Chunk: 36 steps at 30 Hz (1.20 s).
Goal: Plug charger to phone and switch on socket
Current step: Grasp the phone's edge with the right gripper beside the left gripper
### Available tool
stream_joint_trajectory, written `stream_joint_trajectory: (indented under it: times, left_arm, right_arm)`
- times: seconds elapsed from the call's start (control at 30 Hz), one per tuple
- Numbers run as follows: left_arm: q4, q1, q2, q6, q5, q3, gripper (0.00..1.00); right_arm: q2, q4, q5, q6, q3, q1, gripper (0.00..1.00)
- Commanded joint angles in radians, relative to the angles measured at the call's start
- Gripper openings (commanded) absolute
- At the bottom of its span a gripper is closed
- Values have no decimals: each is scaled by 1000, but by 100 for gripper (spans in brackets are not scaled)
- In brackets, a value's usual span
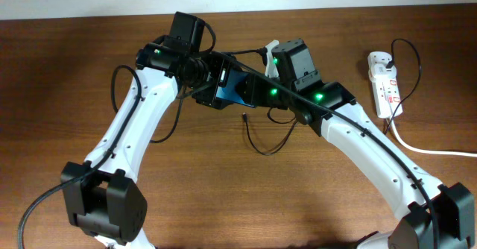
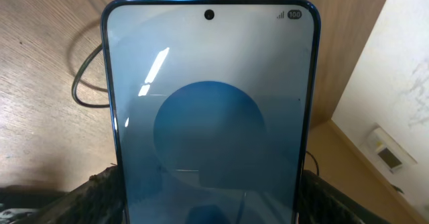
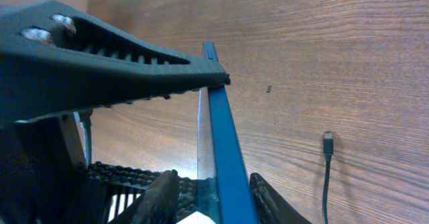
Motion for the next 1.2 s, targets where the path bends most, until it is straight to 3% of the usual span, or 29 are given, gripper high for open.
stream_joint_trajectory:
  times: [0.0, 0.37, 0.63, 0.9, 1.17]
  left_arm:
    - [9, 1, -48, -10, 60, -2, 0]
    - [2, 1, -48, -9, 59, -2, 0]
    - [2, 1, -48, -10, 56, -2, 0]
    - [2, 1, -49, -9, 55, -2, 0]
    - [2, 1, -48, -9, 56, -2, 1]
  right_arm:
    - [2, 5, 22, -24, 12, 6, 35]
    - [2, 31, 21, -24, 12, 6, 20]
    - [2, 31, 21, -24, 12, 6, 18]
    - [2, 31, 21, -23, 12, 6, 4]
    - [1, 50, 21, -23, 13, 5, 4]
